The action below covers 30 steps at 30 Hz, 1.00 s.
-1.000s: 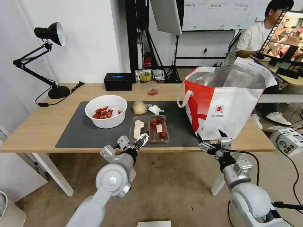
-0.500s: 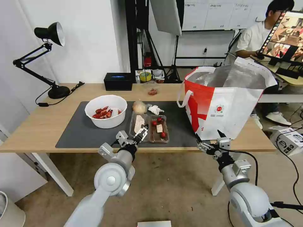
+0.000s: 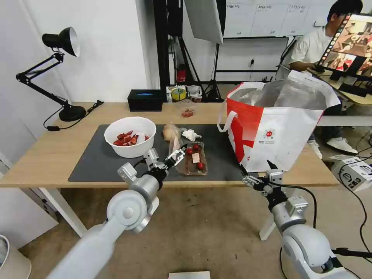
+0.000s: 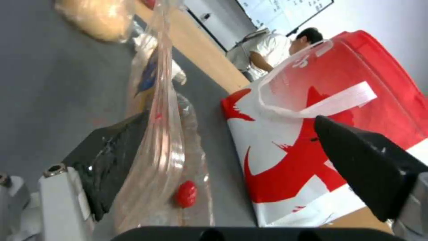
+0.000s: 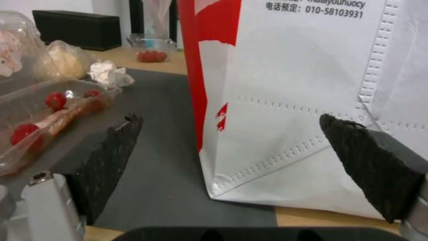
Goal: Pick up the trash from the table and place it into the takeout bag.
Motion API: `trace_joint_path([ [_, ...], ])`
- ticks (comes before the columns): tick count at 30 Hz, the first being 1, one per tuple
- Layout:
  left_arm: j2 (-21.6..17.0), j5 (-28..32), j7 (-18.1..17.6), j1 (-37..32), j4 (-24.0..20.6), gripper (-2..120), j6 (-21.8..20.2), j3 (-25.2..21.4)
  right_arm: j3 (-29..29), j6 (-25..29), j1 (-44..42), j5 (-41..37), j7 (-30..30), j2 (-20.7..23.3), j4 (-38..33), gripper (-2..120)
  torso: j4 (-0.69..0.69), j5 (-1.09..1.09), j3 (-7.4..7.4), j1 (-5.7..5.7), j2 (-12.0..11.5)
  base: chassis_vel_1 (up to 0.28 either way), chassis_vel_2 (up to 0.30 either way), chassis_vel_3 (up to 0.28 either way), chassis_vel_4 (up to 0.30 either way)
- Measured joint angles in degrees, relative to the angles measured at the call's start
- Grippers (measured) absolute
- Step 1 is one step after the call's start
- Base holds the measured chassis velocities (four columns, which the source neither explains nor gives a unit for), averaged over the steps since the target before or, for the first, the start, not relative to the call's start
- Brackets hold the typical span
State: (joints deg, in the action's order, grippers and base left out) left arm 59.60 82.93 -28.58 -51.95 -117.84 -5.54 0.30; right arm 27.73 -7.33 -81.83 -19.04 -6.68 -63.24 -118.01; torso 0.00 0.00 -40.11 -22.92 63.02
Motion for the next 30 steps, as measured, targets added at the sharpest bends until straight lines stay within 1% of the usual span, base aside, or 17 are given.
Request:
trace_joint_path([
  [6,0.6,0.7,0.2,2.0,0.8,100,0.0,0.8,0.2,0.0,0.1,0.0,0.0,0.0,0.3,100,0.00,0.00,0.00,0.00,0.0,0.000,0.000,0.000,0.000],
  [11,0.7,0.9,0.4,3.5,1.2,100,0.0,2.6,0.4,0.1,0.2,-0.1,0.0,0.0,0.5,100,0.00,0.00,0.00,0.00,0.0,0.000,0.000,0.000,0.000],
  [14,0.5,0.6,1.7,4.9,2.6,100,-0.4,4.8,0.5,0.1,0.2,-0.1,0.0,-0.1,0.7,100,0.00,0.00,0.00,0.00,0.0,0.000,0.000,0.000,0.000],
  [18,0.0,0.4,2.7,5.7,3.6,100,-1.3,5.8,0.6,0.1,0.2,-0.1,0.0,-0.2,0.7,100,0.00,0.00,0.00,0.00,0.0,0.000,0.000,0.000,0.000],
  [21,-1.4,-1.0,4.5,7.1,5.2,100,-2.5,7.6,0.7,0.2,0.1,-0.1,0.0,-0.4,0.8,100,0.00,0.00,0.00,0.00,0.0,0.000,0.000,0.000,0.000],
  [24,-2.1,-1.9,5.0,8.0,5.7,100,-3.0,8.6,0.9,0.3,0.1,-0.1,0.0,-0.5,0.9,100,0.00,0.00,0.00,0.00,0.0,0.000,0.000,0.000,0.000],
  [25,-2.5,-3.0,5.5,8.7,6.1,100,-3.2,9.4,1.0,0.3,0.0,-0.1,0.0,-0.6,1.0,100,0.00,0.00,0.00,0.00,0.0,0.000,0.000,0.000,0.000],
  [28,-2.7,-4.1,5.9,9.2,6.4,100,-3.3,9.9,1.0,0.3,0.0,-0.1,0.0,-0.7,1.0,100,0.00,0.00,0.00,0.00,0.0,0.000,0.000,0.000,0.000],
  [29,-3.5,-7.2,7.4,10.2,7.3,100,-3.6,11.1,1.1,0.3,0.0,0.0,-0.1,-0.9,1.0,100,0.00,0.00,0.00,0.00,0.0,0.000,0.000,0.000,0.000],
  [30,-3.9,-9.0,8.3,10.6,7.8,100,-3.7,11.5,1.1,0.3,0.0,0.0,-0.1,-0.9,1.1,100,0.00,0.00,0.00,0.00,0.0,0.000,0.000,0.000,0.000],
])
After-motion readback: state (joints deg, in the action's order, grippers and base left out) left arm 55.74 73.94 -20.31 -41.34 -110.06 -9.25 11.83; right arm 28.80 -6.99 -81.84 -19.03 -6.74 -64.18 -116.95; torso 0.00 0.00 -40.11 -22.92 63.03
